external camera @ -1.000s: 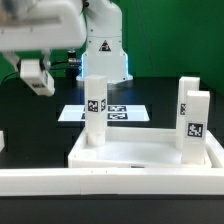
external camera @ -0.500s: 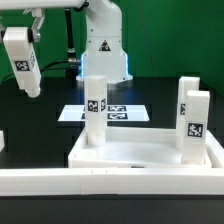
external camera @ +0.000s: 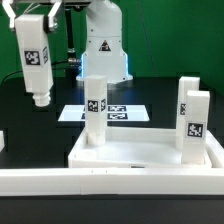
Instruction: Assemble desk
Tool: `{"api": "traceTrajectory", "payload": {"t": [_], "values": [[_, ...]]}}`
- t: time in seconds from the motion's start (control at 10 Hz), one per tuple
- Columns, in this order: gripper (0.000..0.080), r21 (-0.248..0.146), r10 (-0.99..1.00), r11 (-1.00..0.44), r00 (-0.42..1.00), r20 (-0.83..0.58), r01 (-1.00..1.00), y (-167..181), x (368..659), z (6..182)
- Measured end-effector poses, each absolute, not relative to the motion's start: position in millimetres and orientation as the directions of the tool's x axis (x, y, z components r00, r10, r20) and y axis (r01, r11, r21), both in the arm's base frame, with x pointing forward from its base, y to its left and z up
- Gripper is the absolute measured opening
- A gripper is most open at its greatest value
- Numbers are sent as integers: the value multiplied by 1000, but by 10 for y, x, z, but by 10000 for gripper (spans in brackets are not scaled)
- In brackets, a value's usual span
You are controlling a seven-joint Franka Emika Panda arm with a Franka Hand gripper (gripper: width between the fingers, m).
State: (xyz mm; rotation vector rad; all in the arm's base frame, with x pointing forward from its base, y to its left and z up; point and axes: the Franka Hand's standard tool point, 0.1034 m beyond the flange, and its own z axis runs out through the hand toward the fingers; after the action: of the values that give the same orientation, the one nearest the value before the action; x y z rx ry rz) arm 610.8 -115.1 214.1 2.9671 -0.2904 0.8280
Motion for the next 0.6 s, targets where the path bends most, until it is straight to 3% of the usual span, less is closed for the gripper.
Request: {"api": "traceTrajectory", "payload": {"t": [0.2,0.6], "values": [[289,50,-138,-976,780,611,-212,-974,5905,2024],[289,33,-142,-981,818,557,-193,-956,5837,1908]]}}
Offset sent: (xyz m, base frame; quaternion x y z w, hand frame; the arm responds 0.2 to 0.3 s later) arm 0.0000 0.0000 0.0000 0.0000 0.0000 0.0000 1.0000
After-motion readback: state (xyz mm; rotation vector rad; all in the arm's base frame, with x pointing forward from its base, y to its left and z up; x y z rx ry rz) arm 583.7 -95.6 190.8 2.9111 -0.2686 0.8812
